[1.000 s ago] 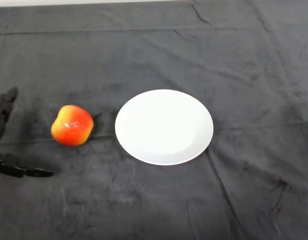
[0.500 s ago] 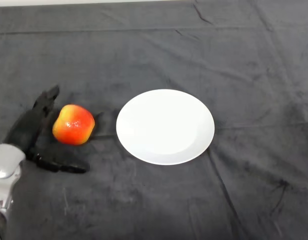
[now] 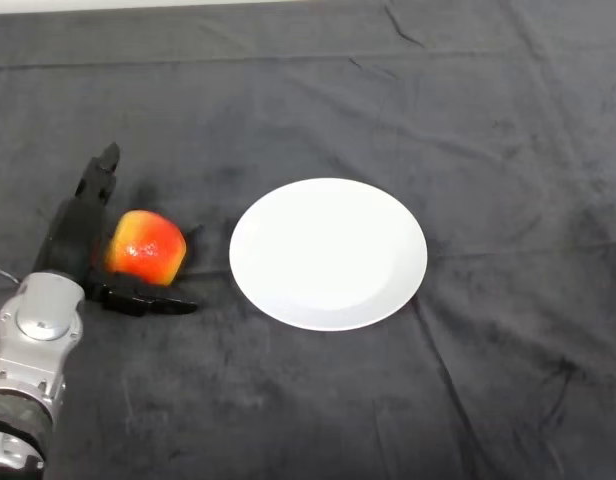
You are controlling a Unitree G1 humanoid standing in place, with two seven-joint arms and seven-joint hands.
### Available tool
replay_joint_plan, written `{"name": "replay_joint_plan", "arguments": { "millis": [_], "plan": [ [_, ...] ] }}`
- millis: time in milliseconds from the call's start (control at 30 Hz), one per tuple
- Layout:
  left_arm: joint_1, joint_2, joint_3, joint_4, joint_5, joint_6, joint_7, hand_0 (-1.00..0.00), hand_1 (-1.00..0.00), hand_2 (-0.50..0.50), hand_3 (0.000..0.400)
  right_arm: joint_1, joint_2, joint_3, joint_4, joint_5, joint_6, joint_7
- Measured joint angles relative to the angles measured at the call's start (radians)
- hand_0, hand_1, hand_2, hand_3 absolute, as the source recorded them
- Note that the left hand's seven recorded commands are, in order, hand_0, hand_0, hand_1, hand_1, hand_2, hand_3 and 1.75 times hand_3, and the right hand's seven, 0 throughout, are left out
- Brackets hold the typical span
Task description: Move the apple to the plate
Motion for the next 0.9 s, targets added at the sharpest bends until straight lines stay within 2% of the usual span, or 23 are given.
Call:
{"name": "replay_joint_plan", "arguments": {
  "millis": [200, 233, 267, 300, 600, 900],
  "plan": [
    [-0.004, -0.008, -0.001, 0.039, 0.018, 0.001, 0.028, 0.00, 0.00, 0.00, 0.000, 0.000, 0.000, 0.0000, 0.000, 0.0000, 0.000, 0.0000],
    [-0.004, -0.011, -0.002, 0.039, 0.018, 0.001, 0.031, -0.38, -0.18, -0.10, 0.154, 0.000, 0.000, 0.0000, 0.000, 0.0000, 0.000, 0.0000],
    [-0.005, -0.014, -0.003, 0.039, 0.019, 0.001, 0.036, -0.83, -0.55, -0.14, 0.333, 0.000, 0.000, 0.0000, 0.000, 0.0000, 0.000, 0.0000],
    [-0.005, -0.018, -0.004, 0.040, 0.020, 0.002, 0.041, -1.00, -1.00, 0.00, 0.400, 0.000, 0.000, 0.0000, 0.000, 0.0000, 0.000, 0.0000],
    [-0.049, -0.027, -0.048, 0.060, 0.043, 0.009, 0.062, -1.00, -1.00, 0.00, 0.400, 0.000, 0.000, 0.0000, 0.000, 0.0000, 0.000, 0.0000],
    [-0.083, -0.071, -0.112, 0.060, 0.079, 0.009, 0.082, -1.00, -1.00, 0.00, 0.400, 0.000, 0.000, 0.0000, 0.000, 0.0000, 0.000, 0.0000]
  ]
}}
